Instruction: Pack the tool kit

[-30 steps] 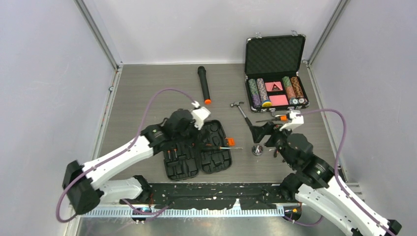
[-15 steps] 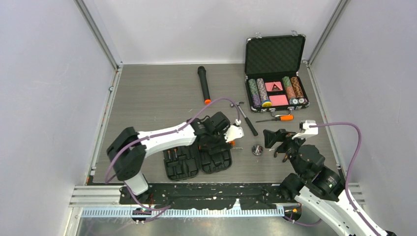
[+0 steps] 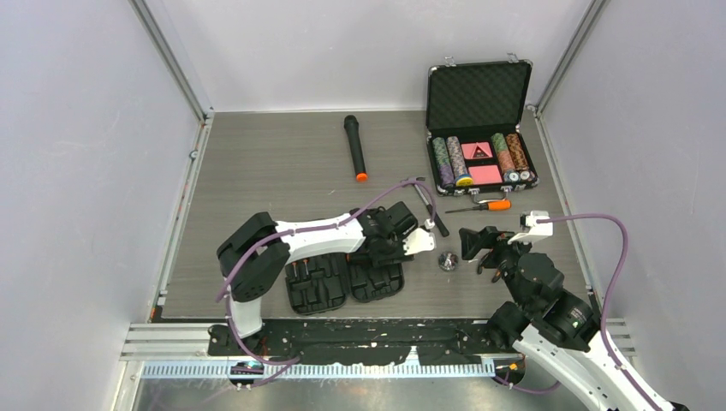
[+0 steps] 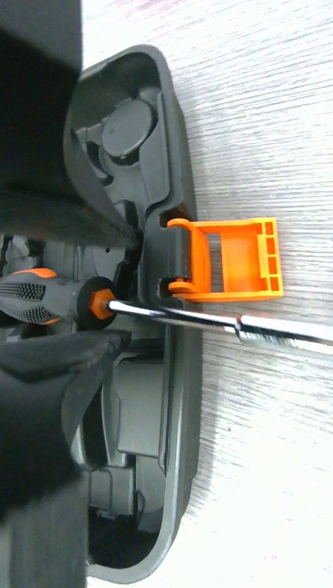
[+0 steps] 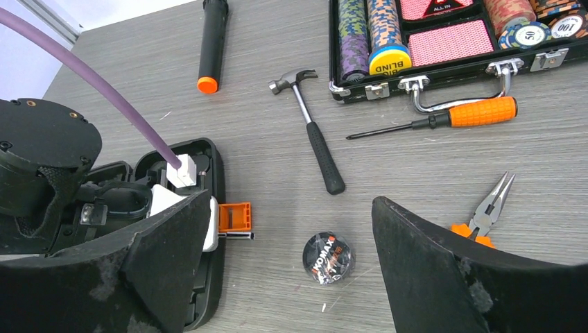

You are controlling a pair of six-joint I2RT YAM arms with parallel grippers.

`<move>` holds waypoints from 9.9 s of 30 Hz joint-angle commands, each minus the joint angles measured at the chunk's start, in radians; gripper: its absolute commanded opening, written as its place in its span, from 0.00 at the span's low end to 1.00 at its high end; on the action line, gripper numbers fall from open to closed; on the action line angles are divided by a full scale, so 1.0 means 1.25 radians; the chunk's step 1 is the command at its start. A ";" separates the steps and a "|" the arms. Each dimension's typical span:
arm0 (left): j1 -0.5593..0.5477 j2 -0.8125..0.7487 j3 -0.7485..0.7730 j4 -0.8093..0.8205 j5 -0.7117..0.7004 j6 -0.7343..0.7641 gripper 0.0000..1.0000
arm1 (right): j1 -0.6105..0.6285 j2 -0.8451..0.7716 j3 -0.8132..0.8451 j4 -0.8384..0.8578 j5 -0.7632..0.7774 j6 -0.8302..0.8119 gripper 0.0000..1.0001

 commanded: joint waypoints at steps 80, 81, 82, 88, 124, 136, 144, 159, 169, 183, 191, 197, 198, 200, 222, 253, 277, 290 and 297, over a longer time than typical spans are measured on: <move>0.214 -0.666 -0.583 -0.018 -0.150 -1.109 0.54 | -0.002 0.399 0.014 0.290 -0.389 0.021 0.83; 0.213 -0.657 -0.579 -0.020 -0.151 -1.103 0.54 | -0.002 0.397 0.012 0.290 -0.389 0.022 0.83; 0.213 -0.650 -0.572 -0.032 -0.163 -1.096 0.54 | -0.003 0.393 0.008 0.290 -0.389 0.022 0.83; 0.214 -0.599 -0.488 -0.121 -0.283 -1.009 0.54 | -0.002 0.381 -0.007 0.292 -0.389 0.024 0.83; 0.188 -0.623 -0.506 -0.072 -0.096 -1.297 0.08 | -0.002 0.298 -0.031 0.265 -0.359 0.003 0.84; 0.160 -0.564 -0.555 -0.016 -0.135 -1.333 0.21 | -0.002 0.287 -0.033 0.264 -0.367 0.009 0.84; 0.160 -0.581 -0.564 -0.024 -0.170 -1.348 0.23 | -0.002 0.291 -0.029 0.267 -0.376 0.011 0.84; 0.153 -0.657 -0.605 -0.052 -0.175 -1.378 0.45 | -0.002 0.320 -0.019 0.291 -0.410 0.017 0.84; 0.155 -0.696 -0.557 -0.118 -0.177 -1.293 0.42 | -0.002 0.349 0.001 0.304 -0.482 0.027 0.81; 0.330 -0.840 -0.588 -0.216 -0.186 -1.129 0.45 | 0.201 0.674 0.081 0.407 -0.447 0.076 0.70; 0.452 -0.833 -0.631 -0.170 -0.109 -1.043 0.45 | 0.205 0.889 0.174 0.272 -0.408 0.071 0.67; 0.451 -0.769 -0.657 -0.114 0.072 -1.018 0.41 | 0.133 0.939 0.142 0.227 -0.414 0.052 0.67; 0.447 -0.771 -0.667 -0.105 0.097 -1.026 0.41 | 0.108 0.936 0.135 0.220 -0.414 0.042 0.67; 0.423 -0.788 -0.684 -0.083 0.124 -1.056 0.39 | 0.063 0.925 0.122 0.212 -0.414 0.026 0.67; 0.303 -0.781 -0.427 -0.125 -0.082 -1.072 0.37 | 0.231 0.794 0.247 0.197 -0.391 0.027 0.61; 0.329 -0.445 -0.343 -0.012 -0.001 -1.032 0.25 | 0.387 1.145 0.369 0.117 -0.400 0.164 0.40; 0.334 -0.300 -0.283 -0.015 -0.021 -1.087 0.07 | 0.388 1.190 0.360 0.092 -0.391 0.172 0.16; 0.334 -0.155 -0.217 -0.100 -0.015 -1.055 0.00 | 0.388 1.199 0.358 0.086 -0.399 0.171 0.08; 0.323 -0.042 -0.148 -0.191 -0.019 -1.030 0.00 | 0.388 1.212 0.365 0.083 -0.410 0.168 0.06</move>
